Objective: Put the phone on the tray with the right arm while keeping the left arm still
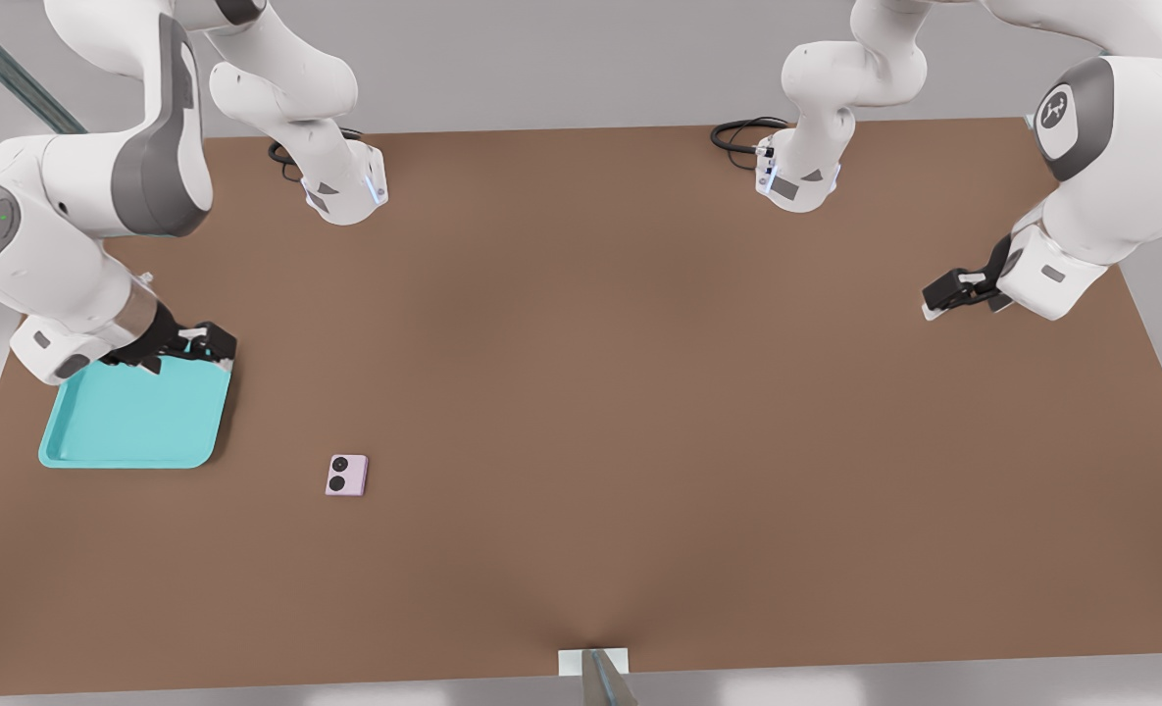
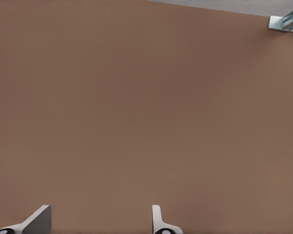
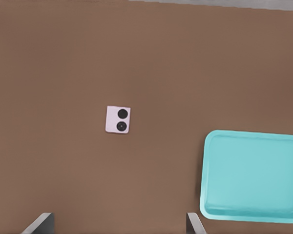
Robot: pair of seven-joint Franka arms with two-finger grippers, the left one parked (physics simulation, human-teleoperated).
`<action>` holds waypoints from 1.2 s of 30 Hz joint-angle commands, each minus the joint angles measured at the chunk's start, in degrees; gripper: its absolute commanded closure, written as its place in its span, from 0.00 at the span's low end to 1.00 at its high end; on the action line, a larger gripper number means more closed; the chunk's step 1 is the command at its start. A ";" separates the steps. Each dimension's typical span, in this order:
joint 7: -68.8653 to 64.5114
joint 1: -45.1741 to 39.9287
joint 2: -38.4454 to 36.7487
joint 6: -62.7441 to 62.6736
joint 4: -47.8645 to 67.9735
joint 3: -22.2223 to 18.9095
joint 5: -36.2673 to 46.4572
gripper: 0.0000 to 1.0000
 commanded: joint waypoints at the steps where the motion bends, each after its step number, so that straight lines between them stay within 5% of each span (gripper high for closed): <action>1: -0.08 0.02 -0.07 1.13 0.02 0.00 0.09 0.00; 23: 9.76 9.51 30.43 27.49 1.69 -2.55 5.27 0.00; 36: 9.23 7.22 29.11 36.11 -10.79 -4.57 9.40 0.00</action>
